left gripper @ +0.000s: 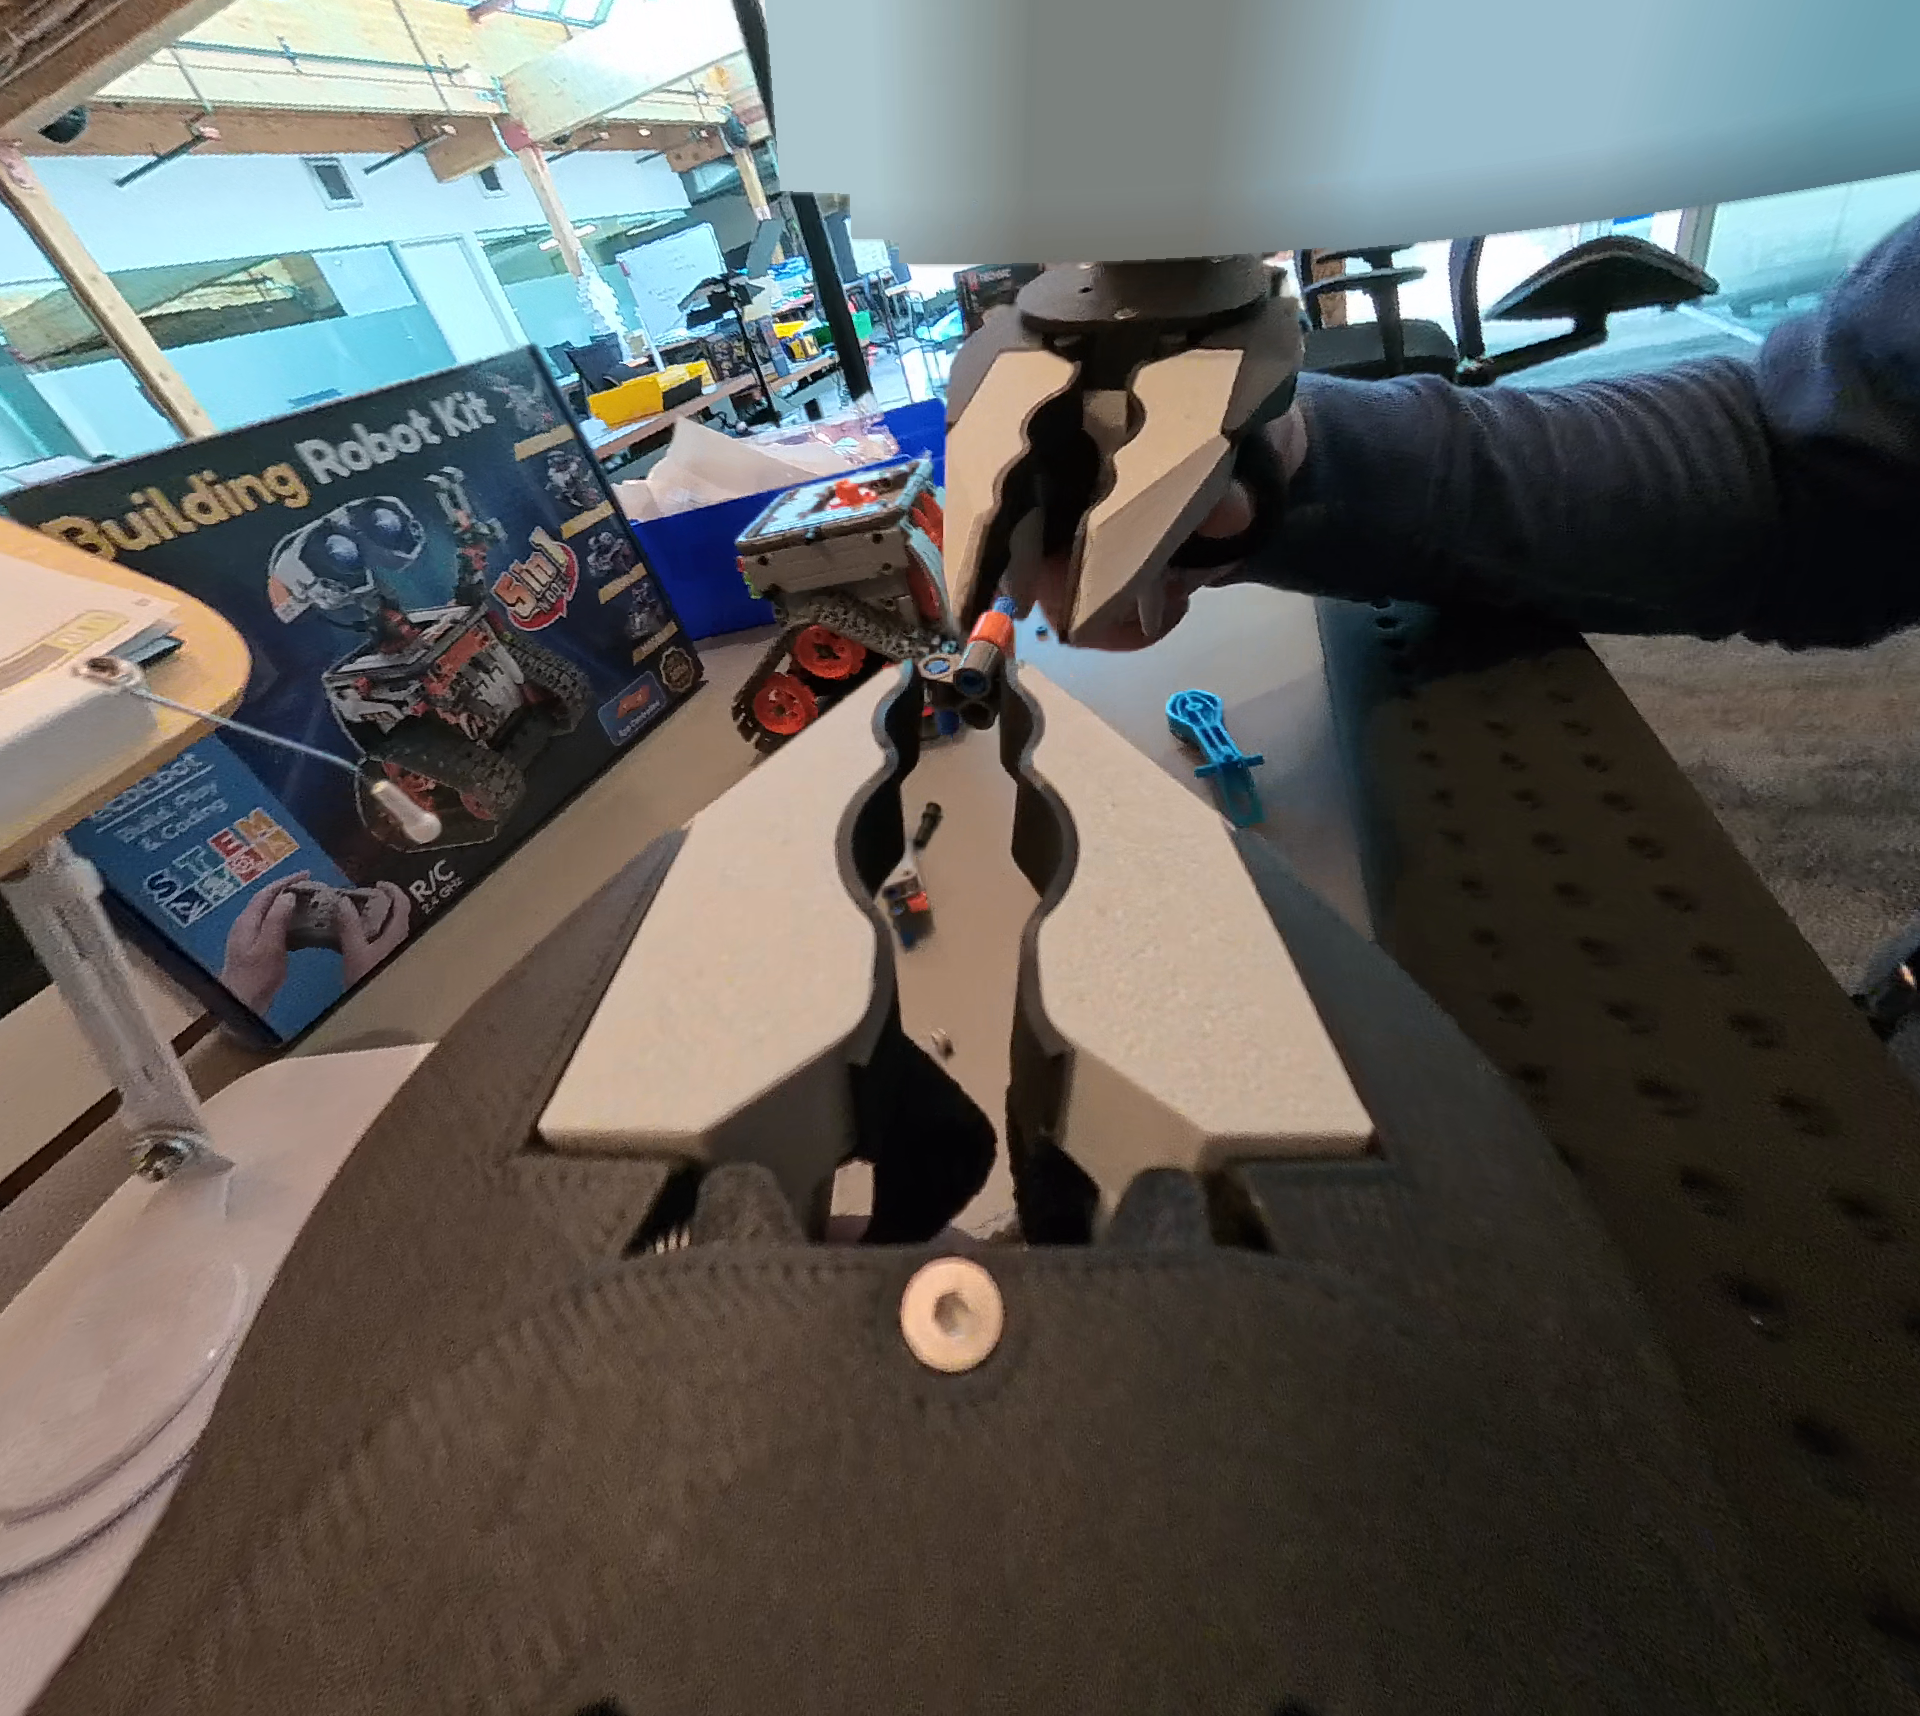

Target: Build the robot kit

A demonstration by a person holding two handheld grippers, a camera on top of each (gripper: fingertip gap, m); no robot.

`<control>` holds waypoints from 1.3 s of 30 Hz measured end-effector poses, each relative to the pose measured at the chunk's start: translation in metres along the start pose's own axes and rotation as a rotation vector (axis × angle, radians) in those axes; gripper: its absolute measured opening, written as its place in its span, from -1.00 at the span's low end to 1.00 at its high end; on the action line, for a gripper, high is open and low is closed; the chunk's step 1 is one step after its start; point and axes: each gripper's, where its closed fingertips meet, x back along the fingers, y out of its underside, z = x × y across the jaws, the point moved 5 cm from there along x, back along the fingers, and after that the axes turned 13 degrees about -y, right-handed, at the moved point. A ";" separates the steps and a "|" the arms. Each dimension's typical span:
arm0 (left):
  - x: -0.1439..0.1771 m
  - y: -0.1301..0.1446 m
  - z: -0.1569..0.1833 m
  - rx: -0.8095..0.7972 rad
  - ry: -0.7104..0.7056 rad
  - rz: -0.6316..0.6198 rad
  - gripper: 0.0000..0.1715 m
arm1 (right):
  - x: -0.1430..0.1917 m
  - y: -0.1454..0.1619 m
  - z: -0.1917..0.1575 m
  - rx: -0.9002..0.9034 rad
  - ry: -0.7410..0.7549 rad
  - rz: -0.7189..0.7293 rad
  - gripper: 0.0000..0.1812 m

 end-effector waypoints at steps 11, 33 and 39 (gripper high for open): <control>-0.003 0.015 -0.004 0.007 0.002 -0.092 -0.86 | 0.052 0.068 0.001 -0.127 0.076 -0.431 -0.67; -0.015 0.039 0.006 -0.095 0.018 -0.187 -0.85 | 0.033 0.125 0.007 -0.157 -0.034 -0.576 -1.00; -0.016 0.043 0.007 -0.091 0.029 -0.204 -0.85 | 0.032 0.122 0.007 -0.161 -0.047 -0.589 -0.77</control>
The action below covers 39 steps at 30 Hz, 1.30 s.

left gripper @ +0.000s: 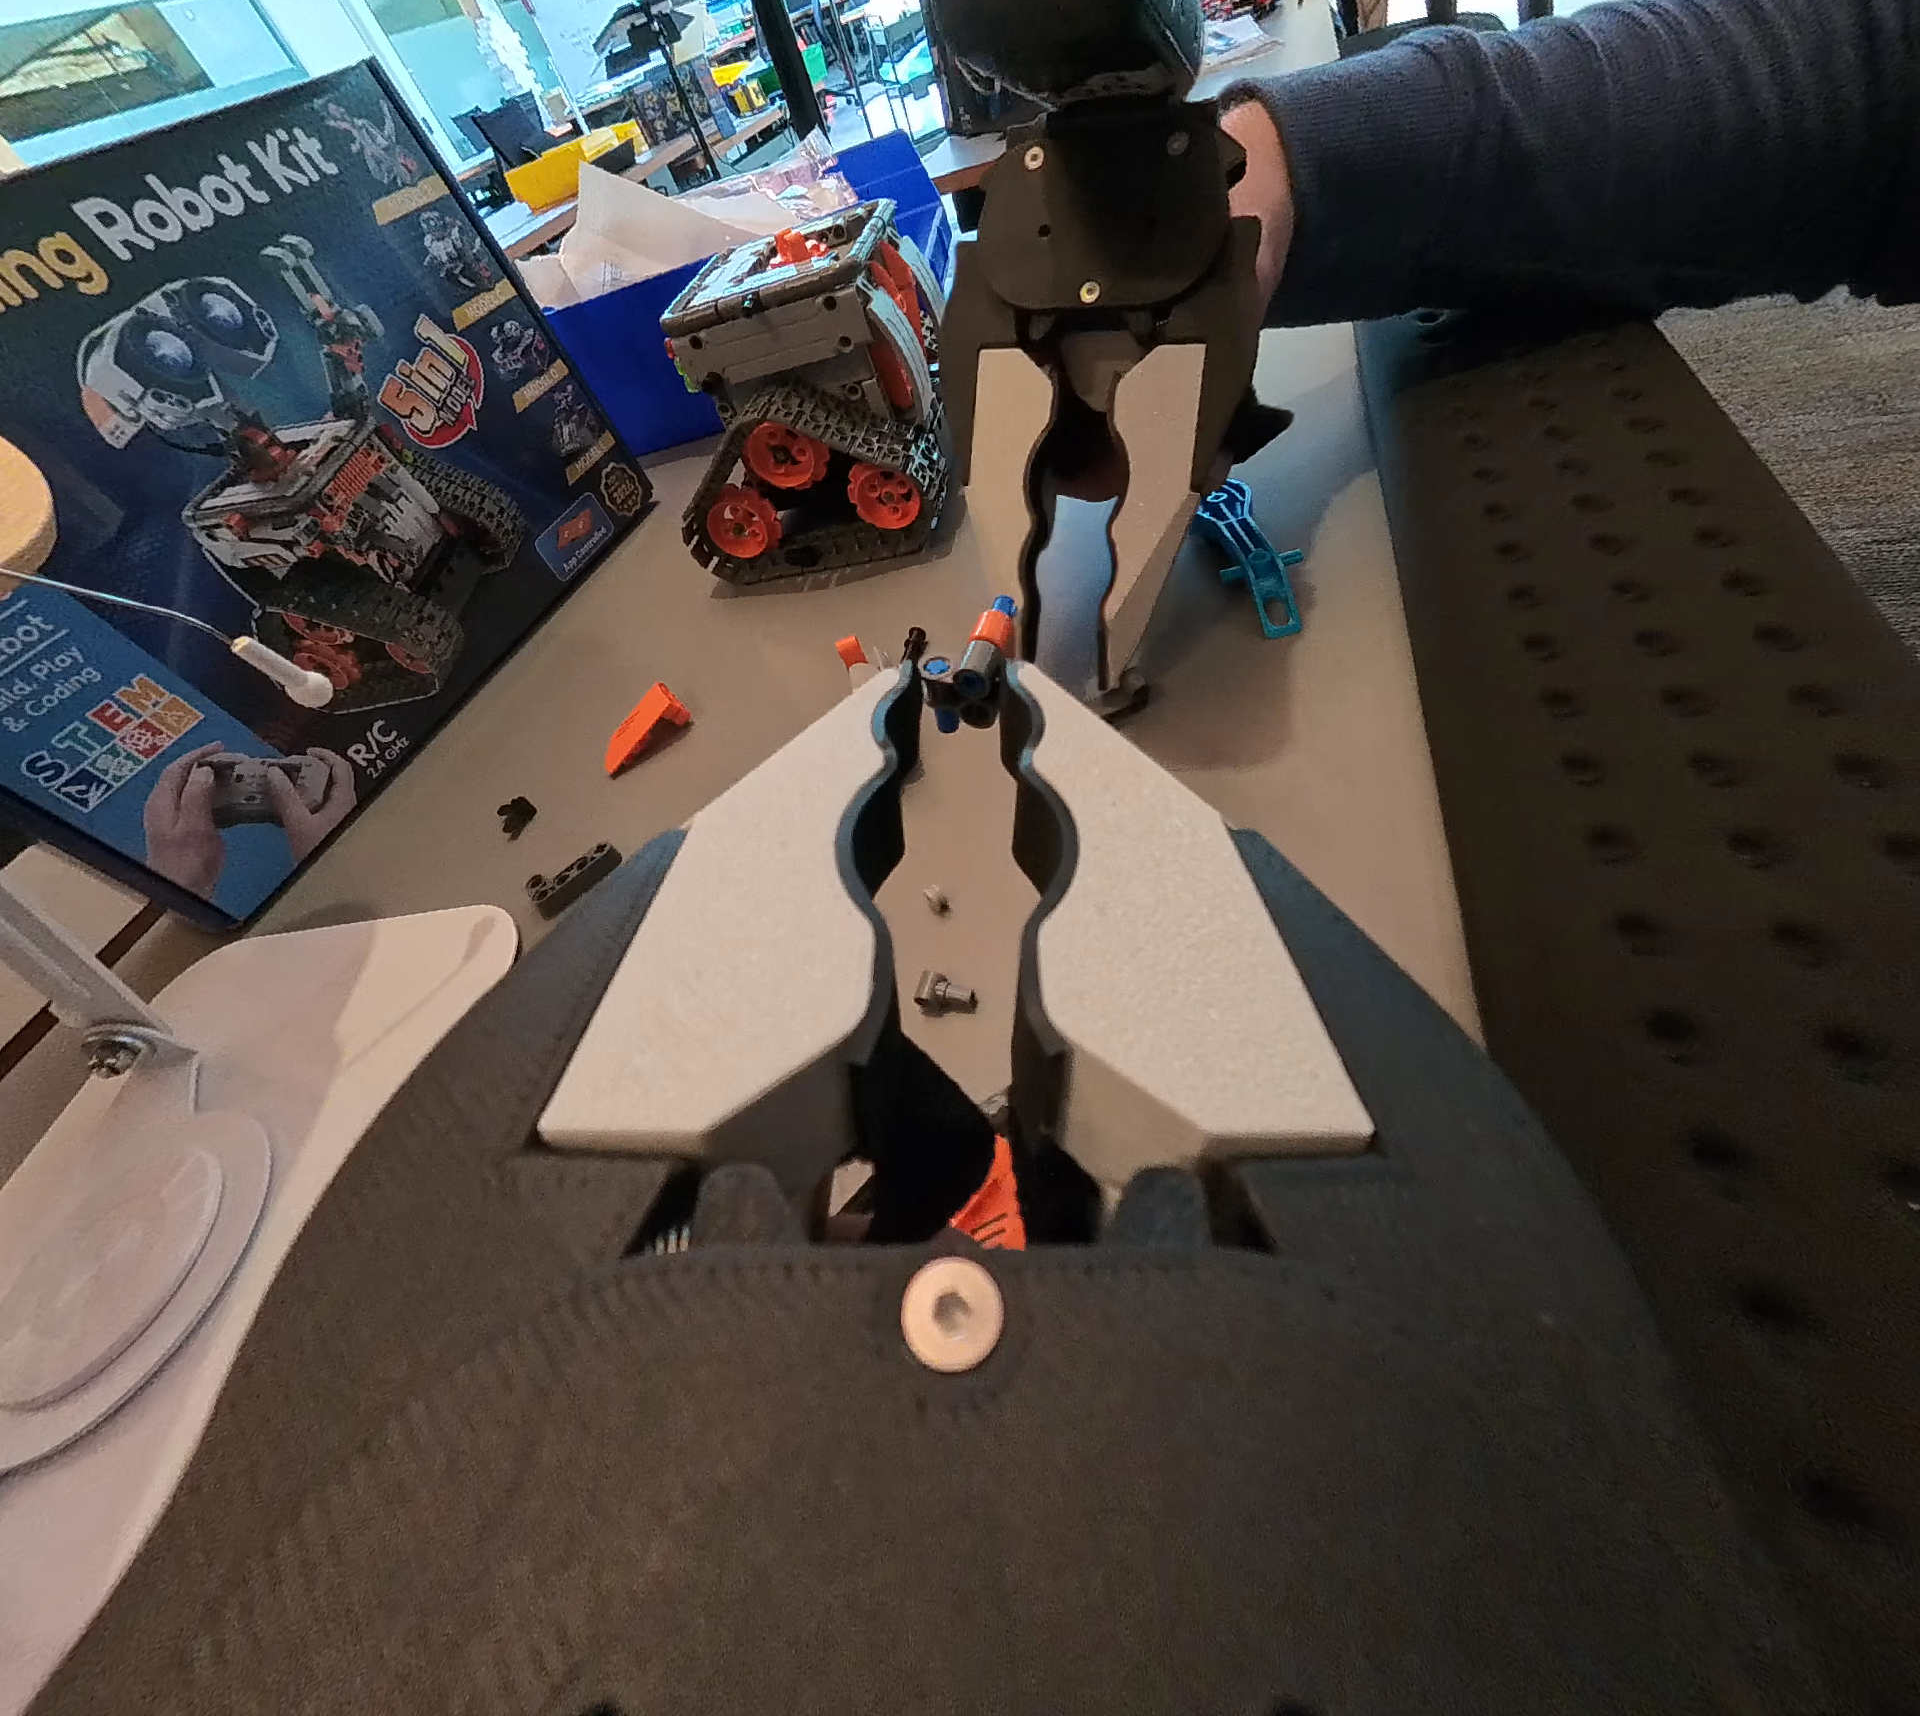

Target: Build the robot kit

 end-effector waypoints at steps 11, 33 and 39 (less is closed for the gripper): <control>-0.002 0.003 0.001 -0.003 0.008 -0.014 -0.85 | -0.011 -0.009 0.006 0.036 -0.061 -0.025 -0.81; 0.004 -0.013 -0.010 0.001 -0.096 0.065 -0.85 | 0.041 -0.084 0.000 0.010 0.103 0.535 -0.86; 0.008 -0.018 -0.017 0.010 -0.143 0.088 -0.85 | 0.042 -0.095 -0.005 0.035 0.127 0.564 -0.86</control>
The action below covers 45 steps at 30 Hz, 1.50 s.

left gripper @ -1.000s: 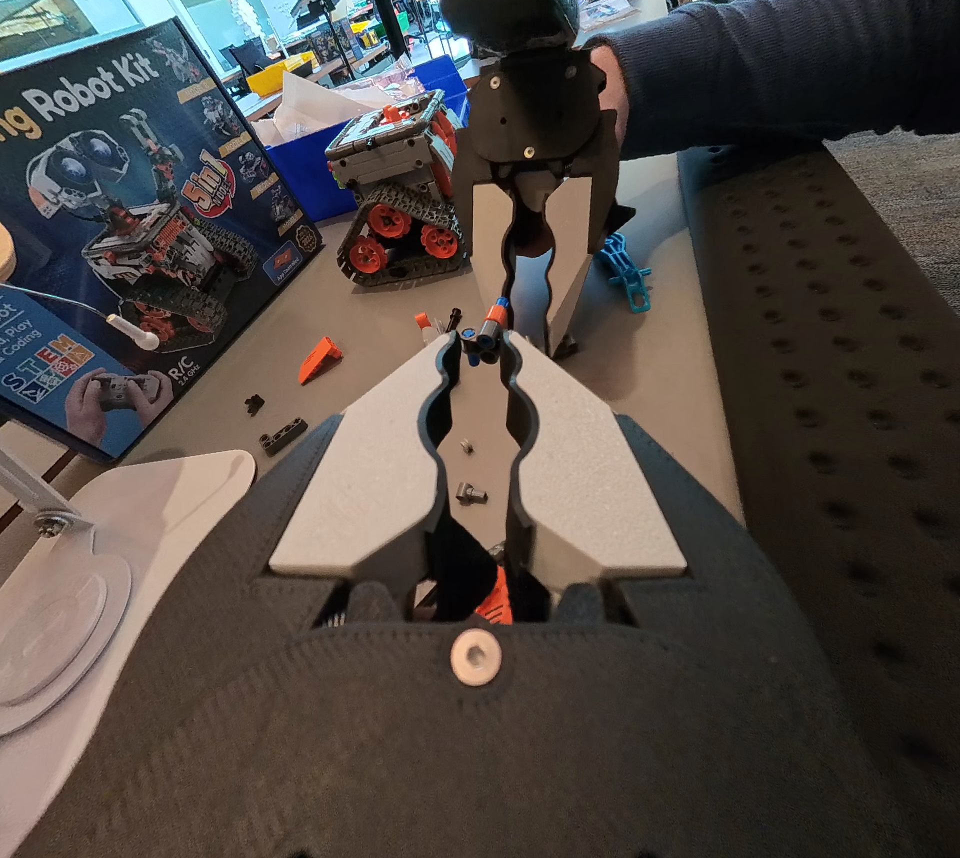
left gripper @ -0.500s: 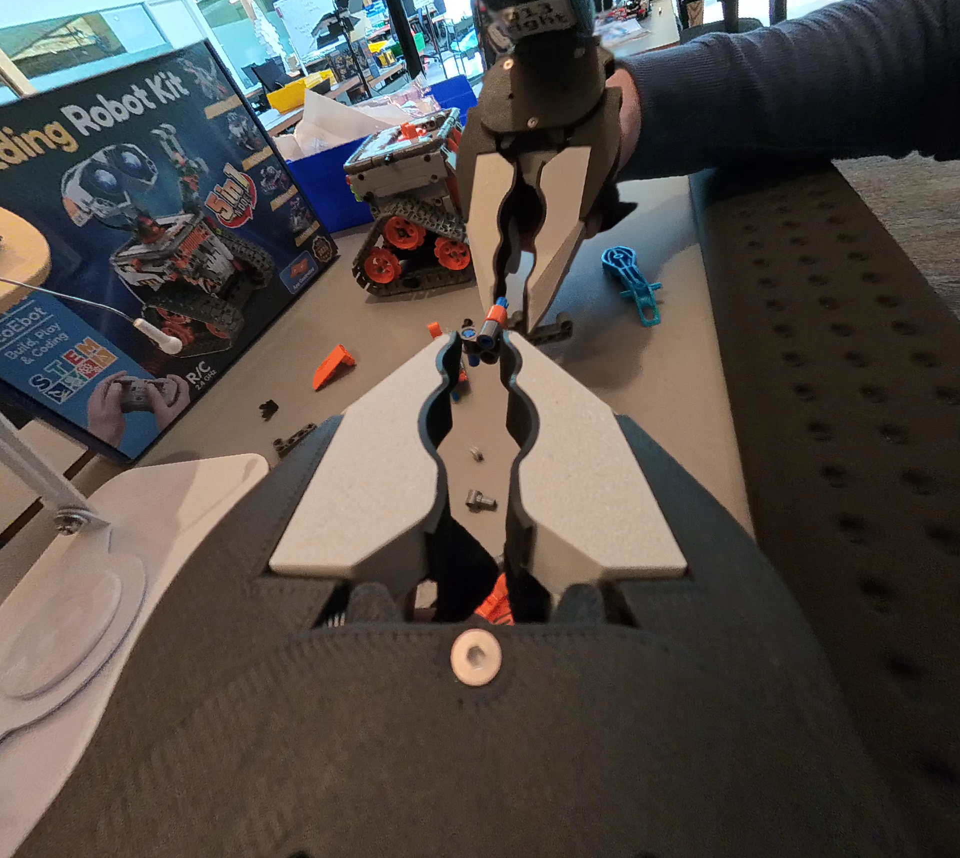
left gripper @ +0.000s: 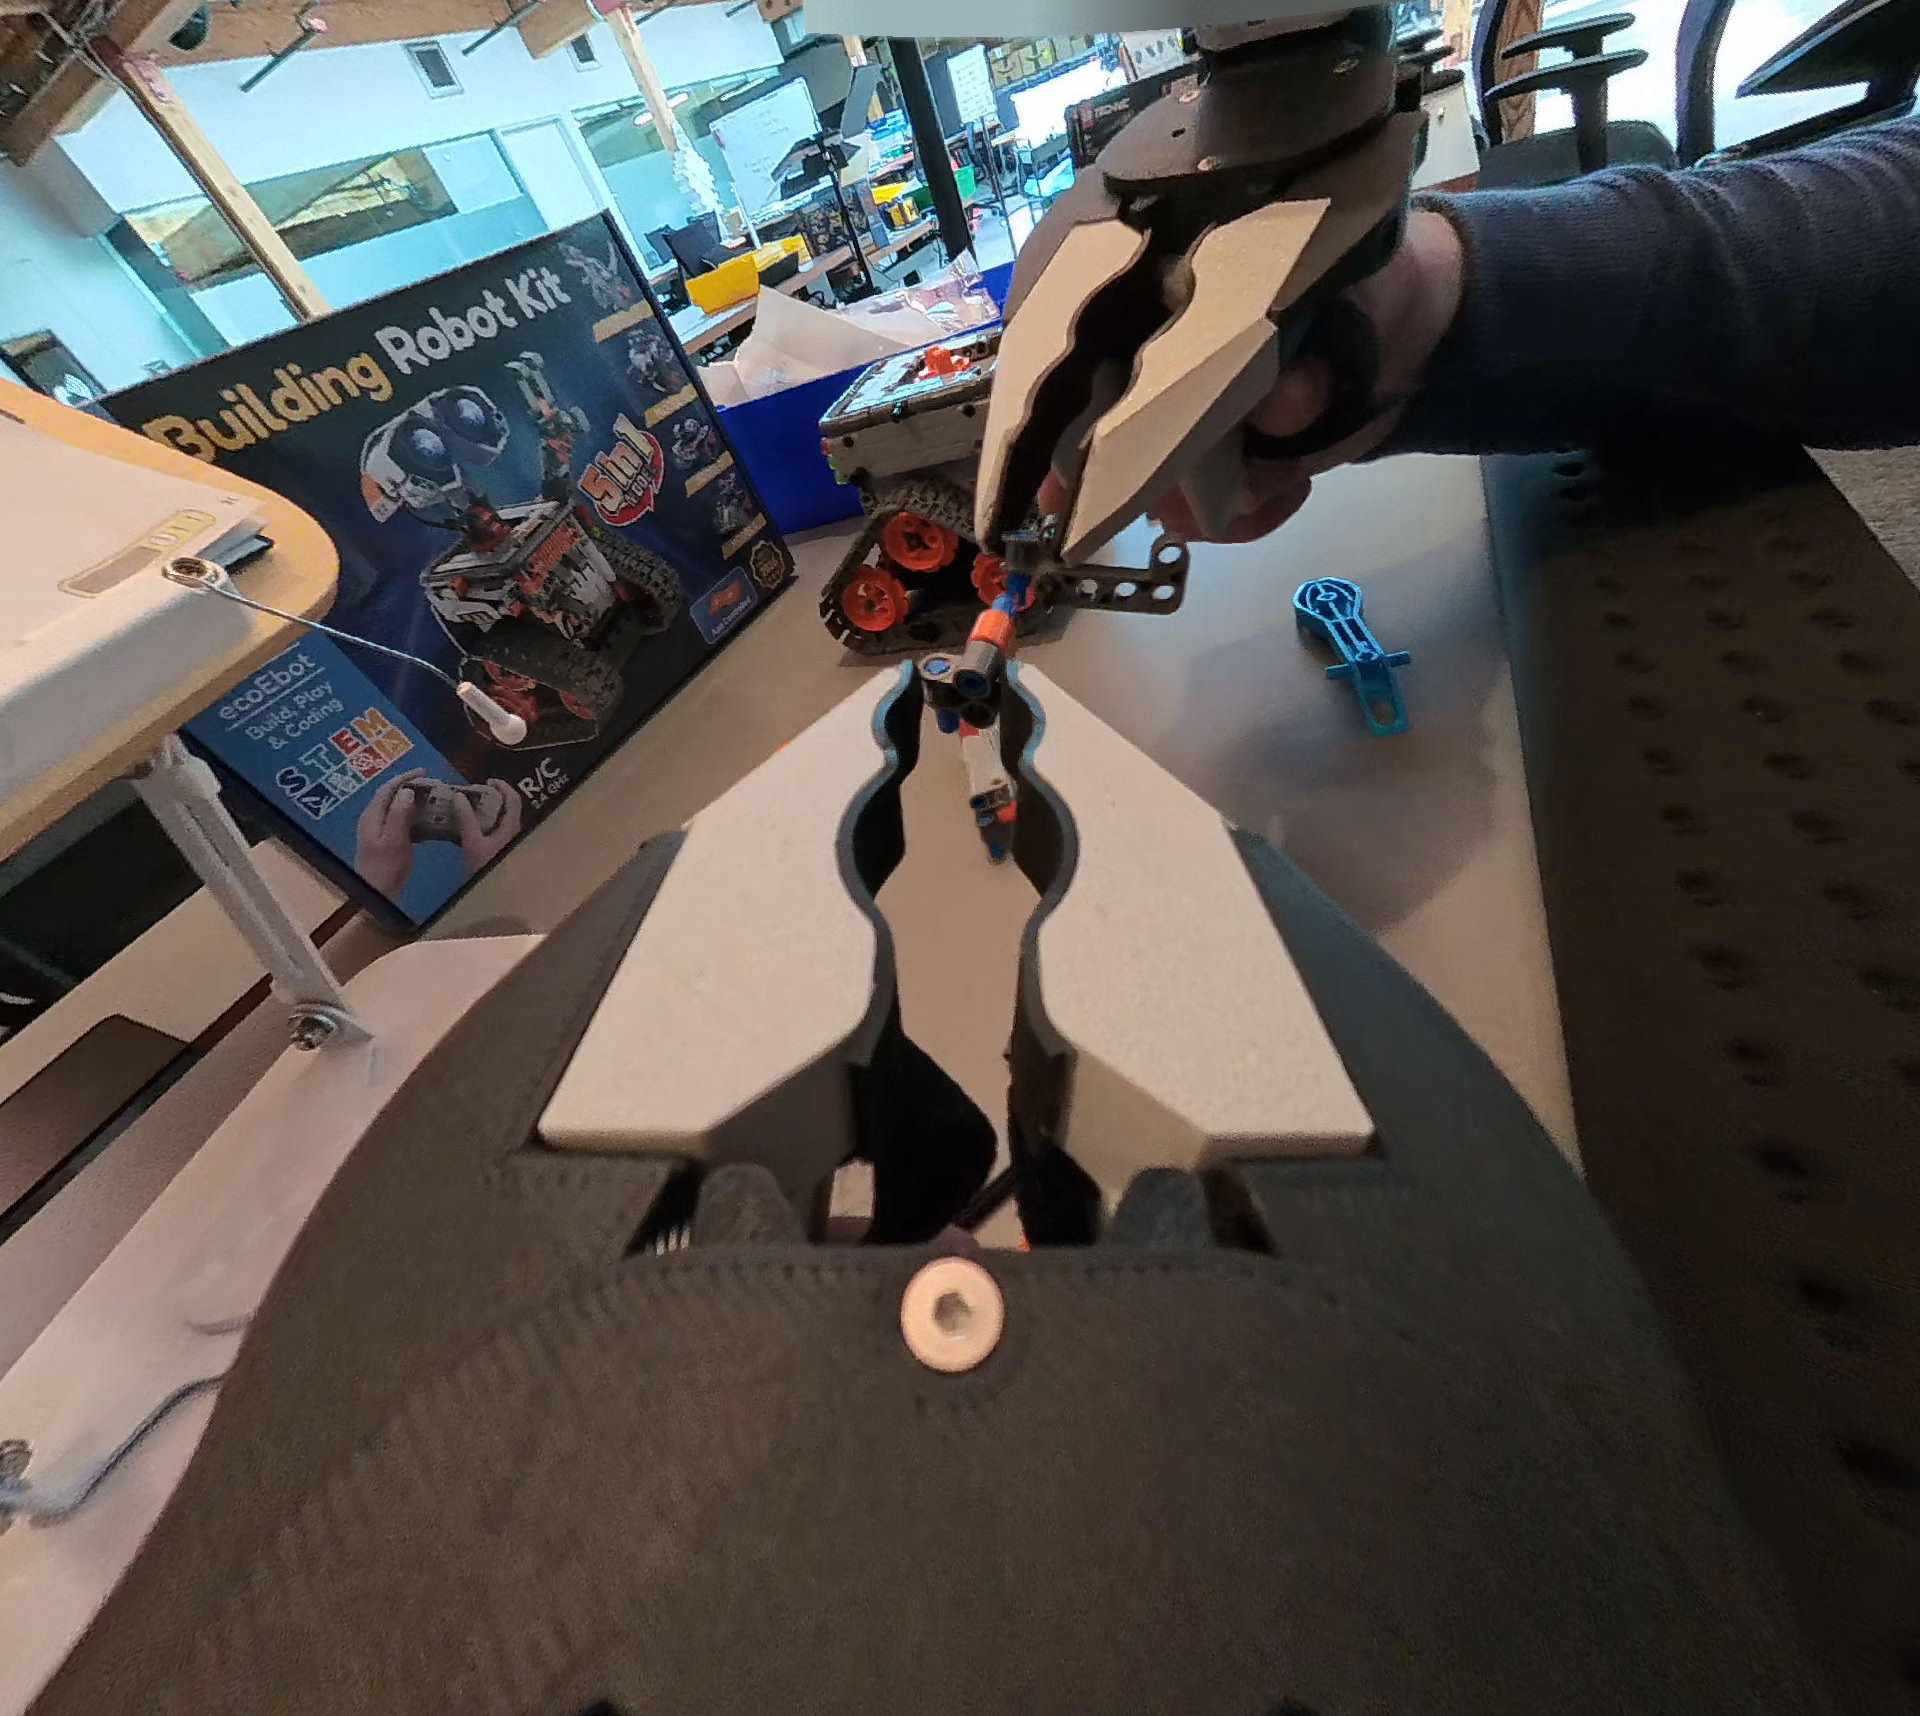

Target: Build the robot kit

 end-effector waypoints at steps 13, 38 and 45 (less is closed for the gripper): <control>0.002 -0.007 -0.003 0.004 -0.029 0.037 -0.86 | -0.010 -0.005 -0.005 0.103 0.070 -0.010 -0.85; 0.003 -0.009 0.003 -0.075 -0.044 0.049 -0.85 | -0.012 -0.010 -0.004 0.128 0.133 0.020 -0.85; 0.002 -0.009 0.003 -0.079 -0.047 0.044 -0.85 | -0.013 -0.010 -0.004 0.112 0.134 0.040 -0.85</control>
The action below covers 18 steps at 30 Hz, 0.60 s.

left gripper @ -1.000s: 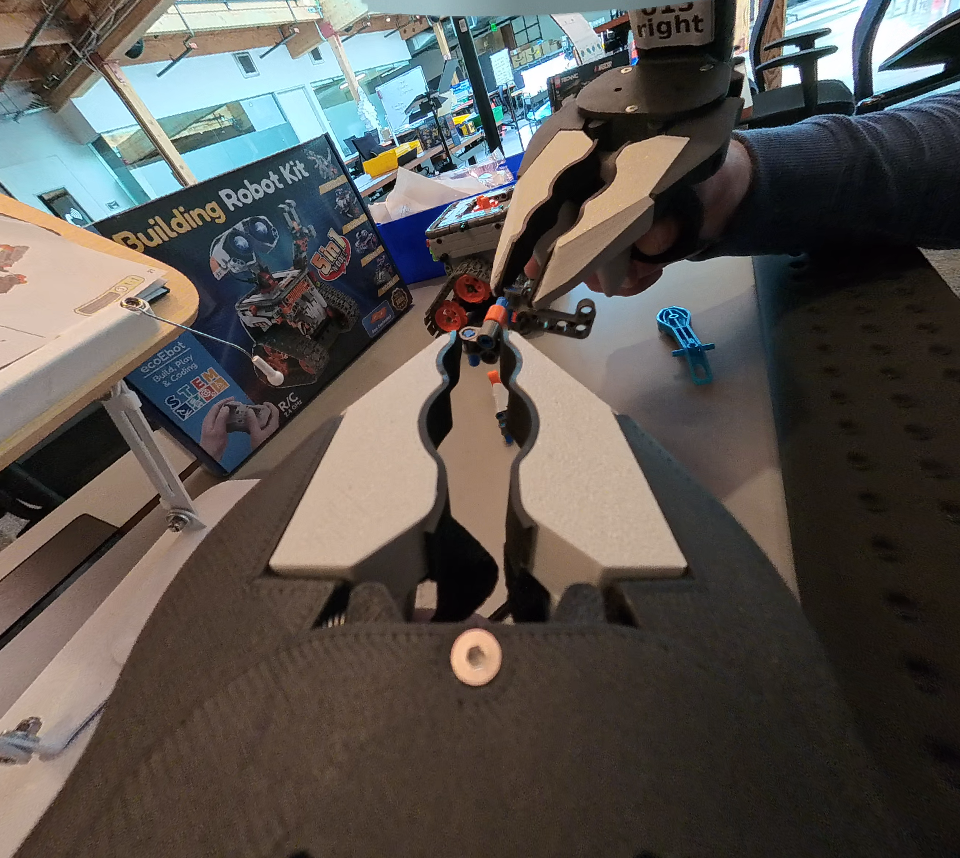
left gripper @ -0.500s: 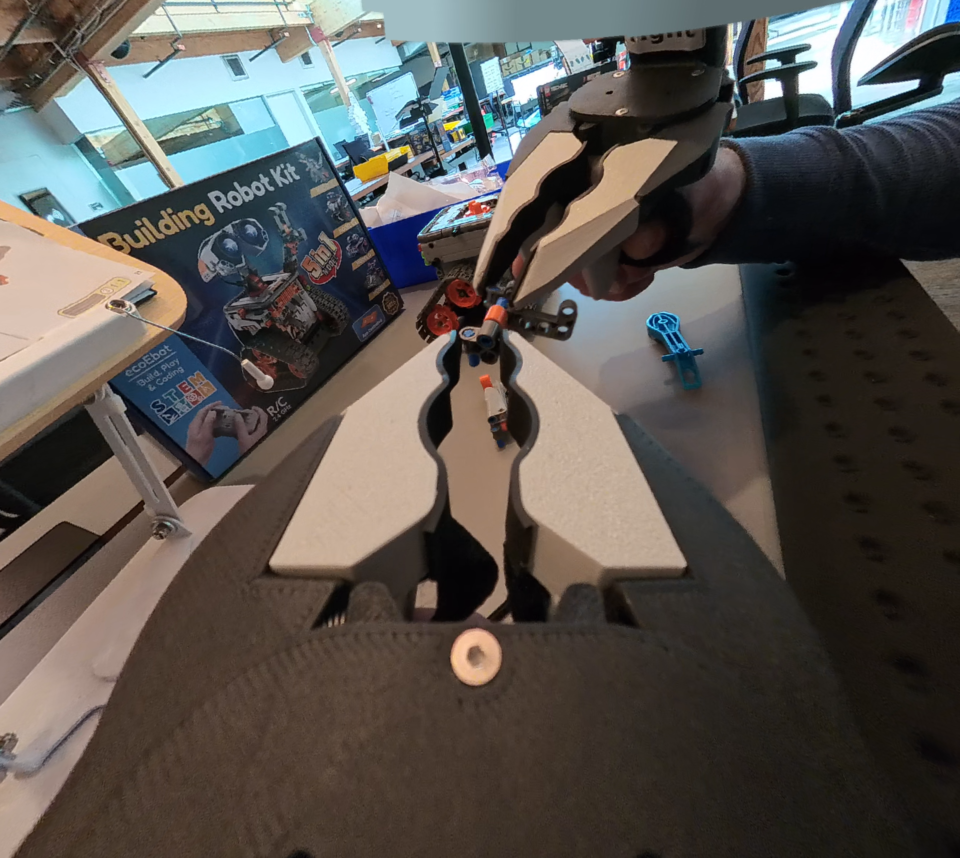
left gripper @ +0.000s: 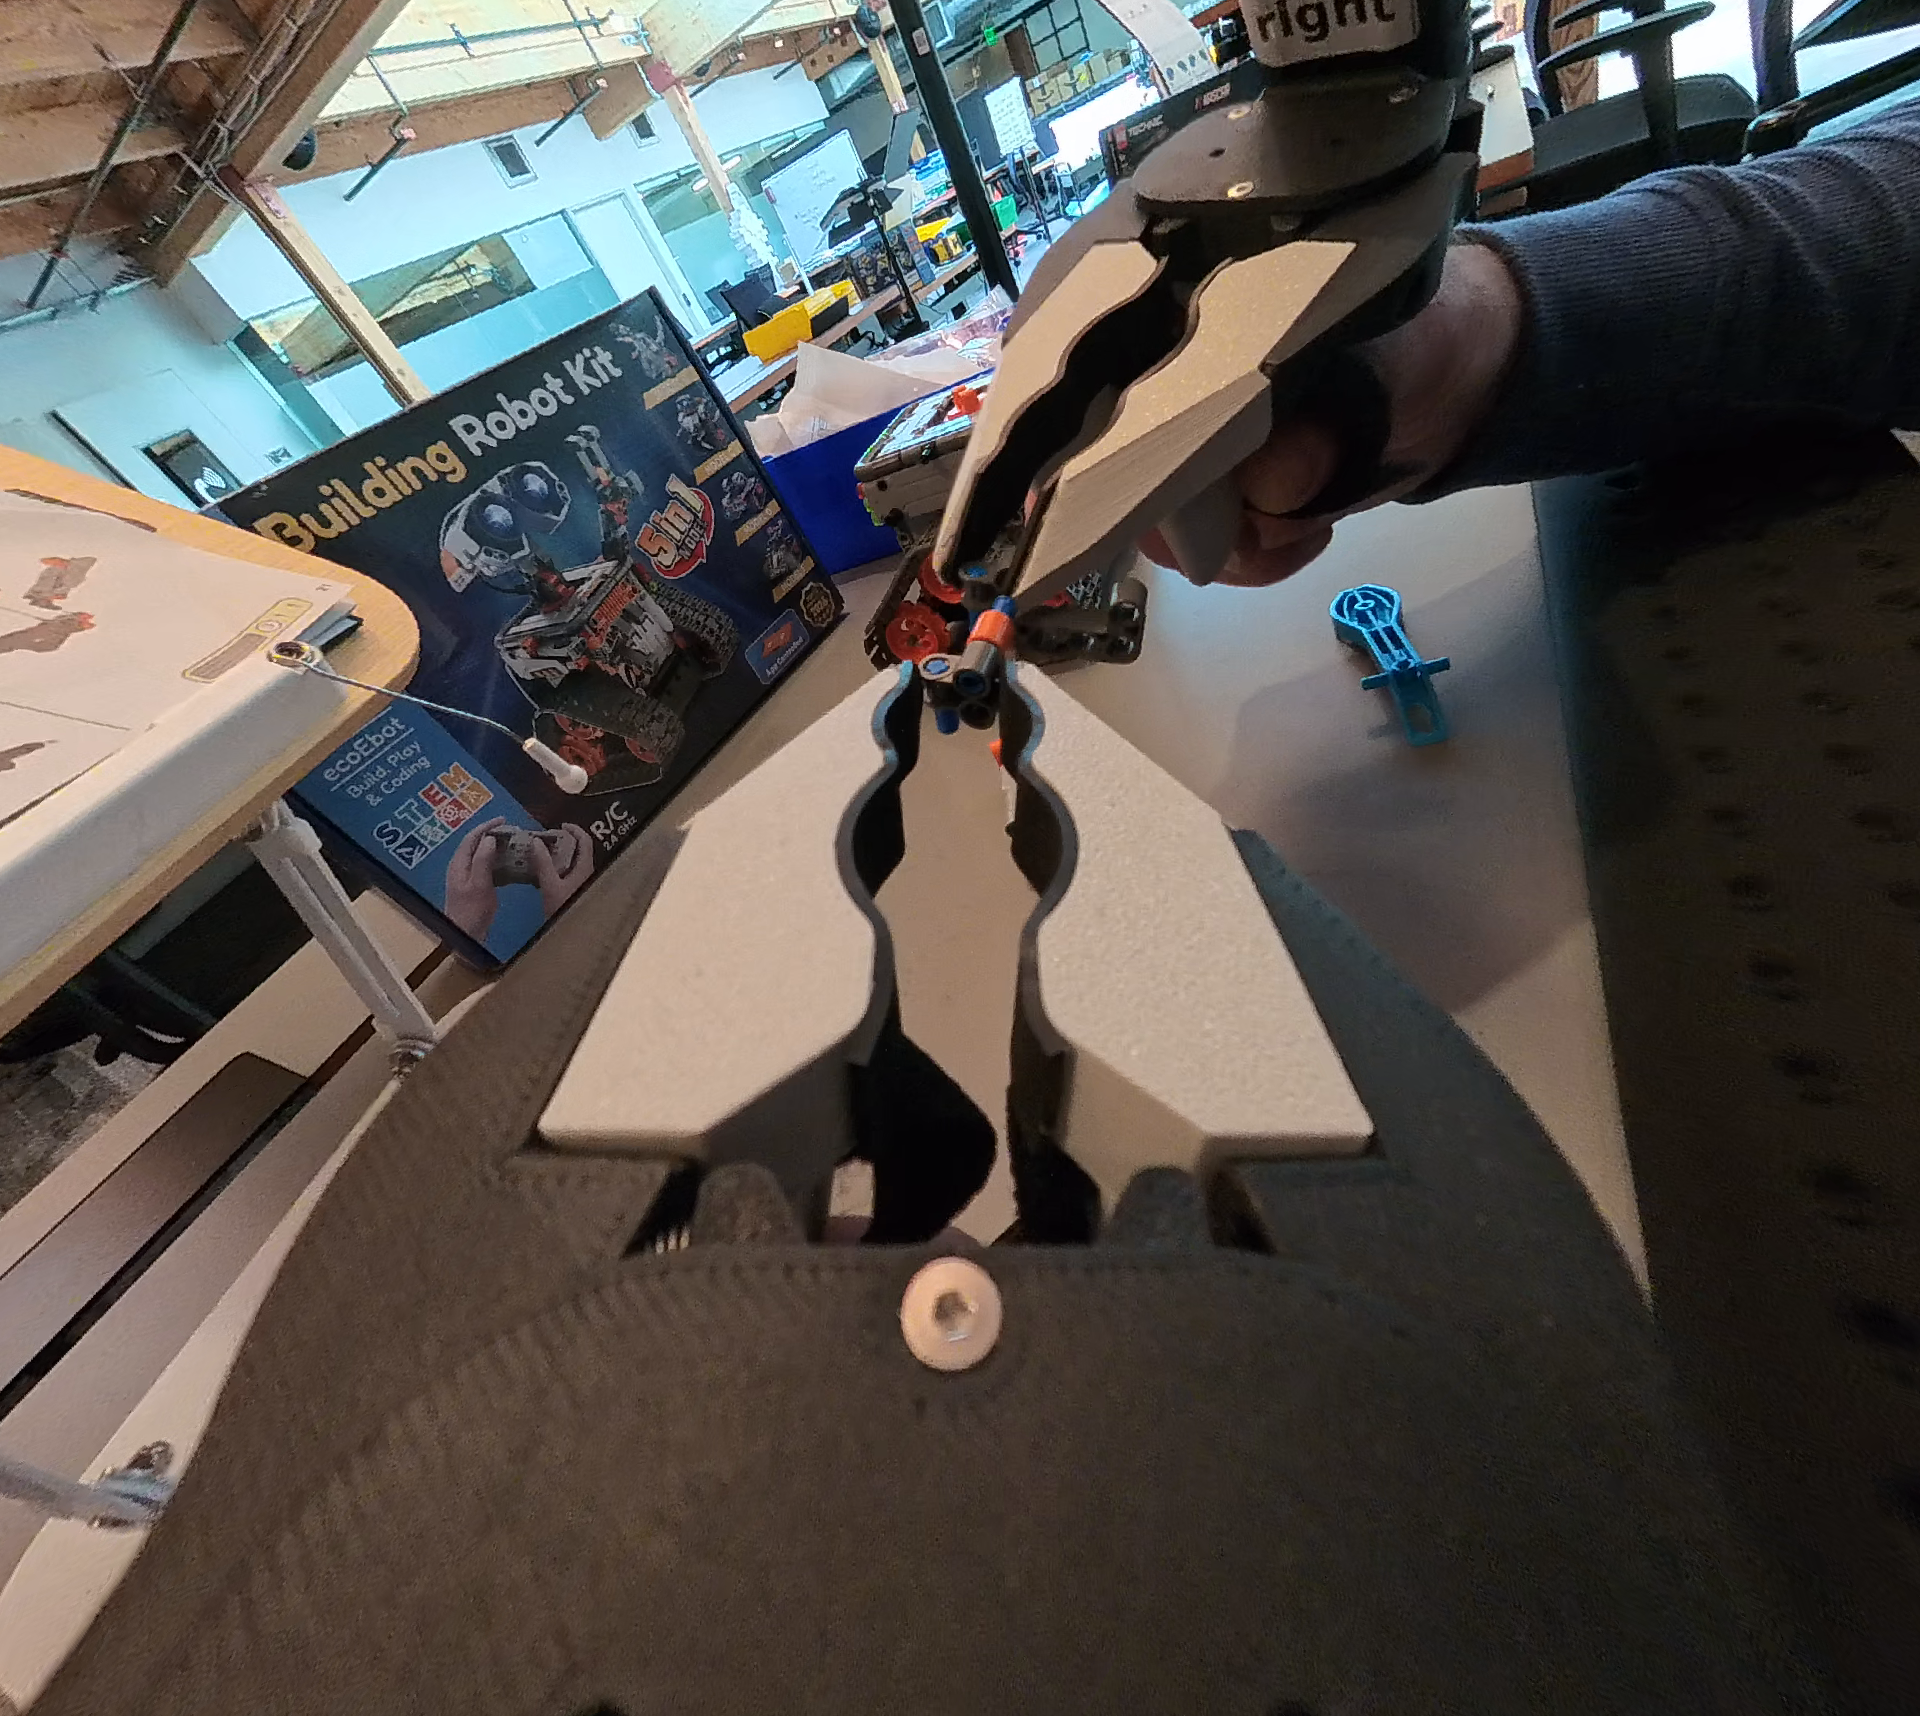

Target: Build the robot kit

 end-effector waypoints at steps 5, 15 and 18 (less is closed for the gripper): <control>-0.001 -0.001 -0.002 0.067 0.006 -0.004 -0.85 | 0.000 -0.002 0.002 -0.052 -0.002 0.046 -0.86; -0.004 -0.003 -0.010 0.215 0.007 -0.011 -0.85 | -0.001 -0.004 0.012 -0.279 -0.023 0.198 -0.85; -0.005 -0.006 -0.016 0.320 0.015 0.008 -0.85 | -0.001 -0.009 0.012 -0.313 -0.027 0.251 -0.86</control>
